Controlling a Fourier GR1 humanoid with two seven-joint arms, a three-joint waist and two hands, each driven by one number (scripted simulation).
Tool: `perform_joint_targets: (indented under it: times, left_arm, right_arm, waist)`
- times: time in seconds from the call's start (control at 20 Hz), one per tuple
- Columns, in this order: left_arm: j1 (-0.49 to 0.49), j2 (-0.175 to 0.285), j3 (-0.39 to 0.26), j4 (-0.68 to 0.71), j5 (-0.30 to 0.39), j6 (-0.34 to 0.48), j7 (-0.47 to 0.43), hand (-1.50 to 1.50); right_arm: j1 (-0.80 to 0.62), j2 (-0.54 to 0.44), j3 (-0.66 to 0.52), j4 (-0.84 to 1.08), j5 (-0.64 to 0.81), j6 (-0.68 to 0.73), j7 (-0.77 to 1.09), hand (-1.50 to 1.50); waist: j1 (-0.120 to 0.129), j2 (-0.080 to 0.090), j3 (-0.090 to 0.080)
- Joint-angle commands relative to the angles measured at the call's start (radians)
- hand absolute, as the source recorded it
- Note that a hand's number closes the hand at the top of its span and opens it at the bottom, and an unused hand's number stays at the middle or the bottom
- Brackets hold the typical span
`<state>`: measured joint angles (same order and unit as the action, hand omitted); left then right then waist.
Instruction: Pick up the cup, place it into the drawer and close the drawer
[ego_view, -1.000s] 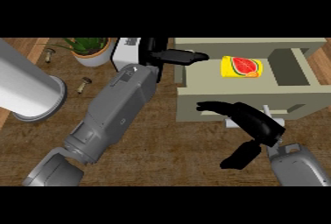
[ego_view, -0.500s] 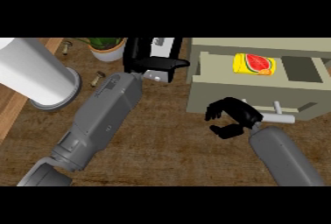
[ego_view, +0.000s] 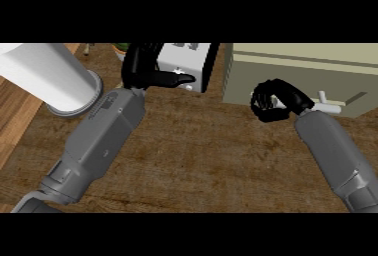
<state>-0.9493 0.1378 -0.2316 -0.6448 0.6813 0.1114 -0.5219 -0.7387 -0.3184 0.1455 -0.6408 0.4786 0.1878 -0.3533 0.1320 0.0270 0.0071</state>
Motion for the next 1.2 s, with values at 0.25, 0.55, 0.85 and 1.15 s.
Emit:
perform_joint_targets:
  times: [0.25,0.55,0.85,1.15]
  left_arm:
    - [0.065,0.051,-0.015,-0.068,0.003,-0.061,0.033,-1.5]
    - [0.092,0.071,-0.019,-0.089,0.008,-0.109,0.04,-1.5]
    - [0.112,0.059,-0.029,-0.111,0.01,-0.127,0.036,-1.5]
    - [0.128,0.062,-0.03,-0.126,0.014,-0.138,0.039,-1.5]
  right_arm:
    - [-0.184,-0.09,-0.144,0.143,-0.067,-0.027,-0.001,1.5]
    - [-0.201,-0.127,-0.171,0.125,-0.106,0.017,0.003,1.5]
    - [-0.21,-0.156,-0.189,0.089,-0.147,0.081,0.01,1.5]
    - [-0.187,-0.179,-0.192,0.06,-0.164,0.118,0.011,1.5]
  waist:
    - [0.056,0.014,-0.001]
    - [0.069,0.021,-0.003]
    - [0.088,0.02,-0.005]
    - [0.099,0.02,-0.005]
